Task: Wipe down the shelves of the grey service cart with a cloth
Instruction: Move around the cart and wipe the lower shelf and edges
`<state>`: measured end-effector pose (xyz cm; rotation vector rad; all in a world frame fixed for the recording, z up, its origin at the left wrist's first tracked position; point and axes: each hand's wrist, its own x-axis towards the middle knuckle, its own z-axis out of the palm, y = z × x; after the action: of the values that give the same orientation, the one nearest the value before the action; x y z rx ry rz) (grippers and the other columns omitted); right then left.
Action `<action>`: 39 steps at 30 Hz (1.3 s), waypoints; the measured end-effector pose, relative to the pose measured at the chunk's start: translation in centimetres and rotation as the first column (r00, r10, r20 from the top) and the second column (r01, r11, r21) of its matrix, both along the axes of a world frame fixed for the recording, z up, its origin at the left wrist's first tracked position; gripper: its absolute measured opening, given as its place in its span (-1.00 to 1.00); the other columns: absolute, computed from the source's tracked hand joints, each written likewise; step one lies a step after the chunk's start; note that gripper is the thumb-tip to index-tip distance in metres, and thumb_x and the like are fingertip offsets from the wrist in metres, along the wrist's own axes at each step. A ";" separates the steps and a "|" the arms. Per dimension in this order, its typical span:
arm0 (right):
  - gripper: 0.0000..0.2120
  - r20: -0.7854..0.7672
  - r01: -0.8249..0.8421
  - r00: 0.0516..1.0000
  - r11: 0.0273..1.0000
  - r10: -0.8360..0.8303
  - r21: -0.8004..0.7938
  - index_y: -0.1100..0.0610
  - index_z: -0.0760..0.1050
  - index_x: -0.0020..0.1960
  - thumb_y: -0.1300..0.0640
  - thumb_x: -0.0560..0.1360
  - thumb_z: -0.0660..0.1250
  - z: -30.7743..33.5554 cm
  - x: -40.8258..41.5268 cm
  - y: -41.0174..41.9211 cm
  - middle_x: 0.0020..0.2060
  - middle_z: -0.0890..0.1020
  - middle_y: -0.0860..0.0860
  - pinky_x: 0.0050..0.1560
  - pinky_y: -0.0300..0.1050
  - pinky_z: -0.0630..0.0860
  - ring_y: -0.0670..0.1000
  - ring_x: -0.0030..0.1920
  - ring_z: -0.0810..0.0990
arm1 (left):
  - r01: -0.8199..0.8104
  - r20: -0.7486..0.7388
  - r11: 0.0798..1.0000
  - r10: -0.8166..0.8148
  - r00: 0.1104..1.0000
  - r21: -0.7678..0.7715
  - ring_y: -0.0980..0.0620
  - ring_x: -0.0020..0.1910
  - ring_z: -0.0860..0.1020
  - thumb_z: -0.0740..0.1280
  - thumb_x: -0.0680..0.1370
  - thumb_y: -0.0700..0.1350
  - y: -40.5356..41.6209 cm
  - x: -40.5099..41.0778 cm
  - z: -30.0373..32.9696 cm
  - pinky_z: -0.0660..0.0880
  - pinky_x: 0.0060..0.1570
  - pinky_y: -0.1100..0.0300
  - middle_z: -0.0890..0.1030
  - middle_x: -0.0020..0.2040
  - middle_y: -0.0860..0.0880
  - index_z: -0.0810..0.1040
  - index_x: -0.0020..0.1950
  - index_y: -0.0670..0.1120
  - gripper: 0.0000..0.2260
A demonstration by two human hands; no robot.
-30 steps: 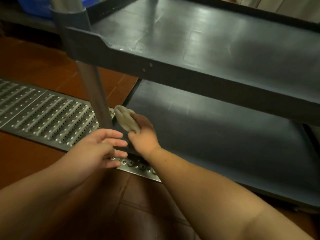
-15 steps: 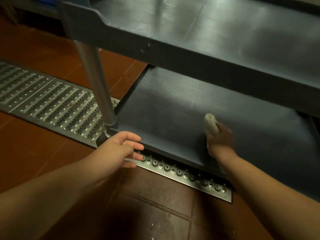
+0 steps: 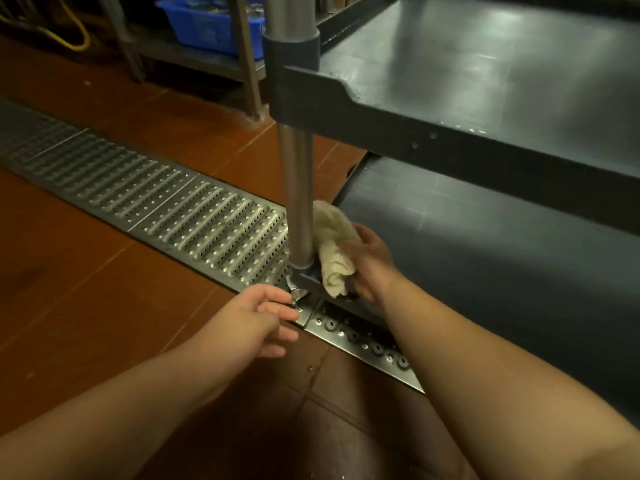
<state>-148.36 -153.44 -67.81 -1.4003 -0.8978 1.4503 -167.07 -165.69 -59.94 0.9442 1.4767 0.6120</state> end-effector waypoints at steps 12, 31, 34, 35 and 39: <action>-0.40 -0.283 0.018 0.958 0.993 -0.050 -0.114 0.21 0.41 0.39 0.33 0.34 0.30 0.9 13.4 -8.5 0.24 0.56 0.34 -0.12 0.00 0.64 0.33 0.16 0.58 | 0.109 0.026 0.994 -0.109 0.994 -0.003 -0.07 -0.12 0.66 0.17 0.52 -0.38 0.4 6.5 -1.2 0.58 -0.06 -0.03 0.64 0.00 -0.10 0.51 0.11 -0.09 -0.72; -0.49 -0.421 -0.018 0.888 0.902 -0.183 -0.431 0.10 0.50 0.38 0.35 0.47 0.15 13.6 13.8 -20.6 0.28 0.55 0.29 0.13 0.19 0.46 0.29 0.18 0.54 | -0.094 0.235 0.911 0.202 0.951 -0.402 0.00 -0.26 0.61 0.21 0.56 -0.31 -7.4 11.4 8.9 0.56 -0.31 0.16 0.61 -0.03 -0.13 0.47 0.18 -0.14 -0.78; -0.48 -0.459 -0.074 0.863 0.846 -0.211 -0.528 0.16 0.45 0.42 0.32 0.46 0.18 19.6 10.4 -22.9 0.19 0.58 0.31 0.12 0.19 0.45 0.26 0.08 0.58 | -0.211 0.156 0.868 0.309 0.938 -0.450 0.02 -0.25 0.63 0.22 0.56 -0.33 -10.7 7.3 14.7 0.58 -0.34 0.20 0.63 0.02 -0.14 0.48 0.21 -0.15 -0.76; -0.49 -0.467 -0.098 0.858 0.826 -0.212 -0.555 0.19 0.44 0.42 0.32 0.47 0.18 22.0 9.0 -23.5 0.16 0.59 0.31 0.07 0.18 0.49 0.26 0.02 0.61 | -0.228 0.125 0.867 0.312 0.942 -0.443 0.01 -0.21 0.62 0.22 0.56 -0.32 -11.5 6.2 17.3 0.57 -0.30 0.18 0.63 0.04 -0.14 0.47 0.21 -0.15 -0.76; -0.48 -0.539 -0.222 0.827 0.790 -0.157 -0.571 0.25 0.43 0.41 0.31 0.44 0.24 34.2 3.4 -25.1 0.16 0.57 0.34 0.09 0.21 0.47 0.29 0.03 0.60 | -0.292 0.052 0.869 0.339 0.939 -0.400 -0.03 -0.13 0.63 0.15 0.58 -0.32 -12.8 2.2 30.4 0.58 -0.16 0.11 0.63 0.04 -0.12 0.47 0.21 -0.14 -0.75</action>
<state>-145.01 -178.56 -33.61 -1.2540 -0.0399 2.1559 -164.90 -178.53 -29.54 0.3511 1.5807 0.5706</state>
